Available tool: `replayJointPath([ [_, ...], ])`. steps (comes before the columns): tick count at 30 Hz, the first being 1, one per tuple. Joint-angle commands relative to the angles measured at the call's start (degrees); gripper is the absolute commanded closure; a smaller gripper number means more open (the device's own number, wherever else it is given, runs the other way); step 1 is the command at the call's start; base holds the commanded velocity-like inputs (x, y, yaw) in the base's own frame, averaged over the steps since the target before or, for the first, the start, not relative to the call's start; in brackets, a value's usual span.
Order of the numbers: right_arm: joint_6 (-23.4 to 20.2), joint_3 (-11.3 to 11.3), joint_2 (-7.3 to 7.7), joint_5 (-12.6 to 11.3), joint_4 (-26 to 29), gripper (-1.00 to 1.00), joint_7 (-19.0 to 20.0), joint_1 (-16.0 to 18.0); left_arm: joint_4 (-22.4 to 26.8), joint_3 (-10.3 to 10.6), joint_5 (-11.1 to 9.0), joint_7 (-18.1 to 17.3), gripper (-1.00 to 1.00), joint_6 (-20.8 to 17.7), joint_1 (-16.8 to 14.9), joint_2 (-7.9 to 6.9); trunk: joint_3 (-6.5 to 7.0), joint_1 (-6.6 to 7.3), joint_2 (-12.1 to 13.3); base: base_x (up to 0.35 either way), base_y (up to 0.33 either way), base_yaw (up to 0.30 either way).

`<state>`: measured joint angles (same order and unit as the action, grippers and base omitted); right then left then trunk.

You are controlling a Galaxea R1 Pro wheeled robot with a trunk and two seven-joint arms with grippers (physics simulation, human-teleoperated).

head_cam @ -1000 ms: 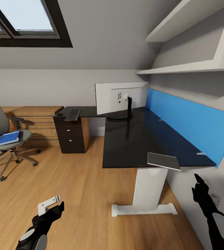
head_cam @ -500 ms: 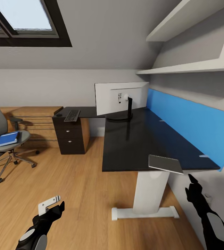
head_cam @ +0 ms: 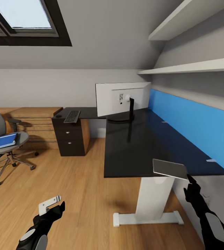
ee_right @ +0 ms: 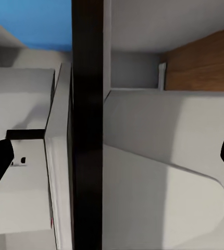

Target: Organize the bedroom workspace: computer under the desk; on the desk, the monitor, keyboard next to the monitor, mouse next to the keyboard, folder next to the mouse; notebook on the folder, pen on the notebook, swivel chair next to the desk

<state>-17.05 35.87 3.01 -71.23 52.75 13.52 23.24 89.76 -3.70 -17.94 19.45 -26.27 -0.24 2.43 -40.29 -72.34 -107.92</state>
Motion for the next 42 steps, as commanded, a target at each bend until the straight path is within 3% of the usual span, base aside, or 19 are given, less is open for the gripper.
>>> replayJointPath([
  [1, -0.4, 0.2, -0.02, -0.4, 0.0, -1.00, 0.1, 0.1, 0.1, 0.0, -0.6, 0.4, -1.00, -0.2, 0.0, 0.03, -0.05, -0.01, 0.0, 0.074, 0.016, 0.000],
  [7, -0.4, -0.3, -0.02, -0.4, 0.0, -1.00, 0.1, 0.1, 0.0, 0.2, -0.6, 0.5, -1.00, -0.2, 0.0, 0.06, 0.49, 0.65, 1.2, 0.030, 0.006, 0.000],
  [27, -0.4, -0.6, 0.05, -0.4, 0.0, -1.00, 0.1, 0.1, 0.0, 0.2, -0.7, 0.5, -1.00, -0.2, 0.0, 0.05, 0.49, 0.65, 1.2, 0.001, 0.000, 0.000],
  [35, -1.0, -0.7, 0.06, -0.4, 0.0, -1.00, 0.0, 0.1, 0.0, 0.2, -0.7, 0.6, -1.00, -0.2, 0.0, 0.03, 1.92, 2.41, 4.4, 0.000, 0.000, 0.000],
  [42, -1.8, -0.7, 0.06, -0.4, 0.0, -1.00, 0.0, 0.1, 0.0, 0.2, -0.7, 0.6, -1.00, -0.3, 0.0, 0.03, 1.92, 2.41, 4.4, 0.000, 0.000, 0.000],
])
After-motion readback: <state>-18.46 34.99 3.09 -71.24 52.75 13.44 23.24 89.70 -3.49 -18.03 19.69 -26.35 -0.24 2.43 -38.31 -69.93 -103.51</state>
